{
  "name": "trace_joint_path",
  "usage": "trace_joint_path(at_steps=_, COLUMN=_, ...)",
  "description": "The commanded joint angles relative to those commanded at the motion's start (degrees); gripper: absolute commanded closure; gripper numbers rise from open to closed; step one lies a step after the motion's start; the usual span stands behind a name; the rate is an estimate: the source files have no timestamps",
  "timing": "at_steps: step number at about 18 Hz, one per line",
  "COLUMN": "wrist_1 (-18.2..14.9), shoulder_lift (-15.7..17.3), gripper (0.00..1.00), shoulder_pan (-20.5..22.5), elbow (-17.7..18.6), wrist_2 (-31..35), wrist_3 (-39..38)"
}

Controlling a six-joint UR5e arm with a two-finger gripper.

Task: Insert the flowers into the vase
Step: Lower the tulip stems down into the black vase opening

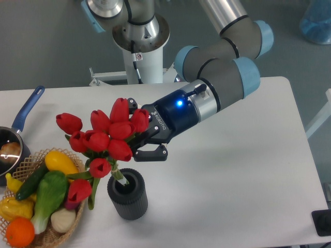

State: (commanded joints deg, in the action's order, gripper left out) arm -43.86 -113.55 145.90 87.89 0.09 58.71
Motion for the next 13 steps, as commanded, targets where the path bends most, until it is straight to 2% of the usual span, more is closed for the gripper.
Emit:
trace_joint_path(at_steps=6, wrist_1=0.00, shoulder_lift=-0.44, gripper=1.00, shoulder_pan=0.09, elbow=1.49, wrist_2=0.09, wrist_3=1.40)
trace_joint_path(at_steps=13, wrist_1=0.09, shoulder_lift=-1.76, gripper=1.00, shoulder_pan=-0.26, elbow=7.12, wrist_2=1.58, wrist_3=5.62)
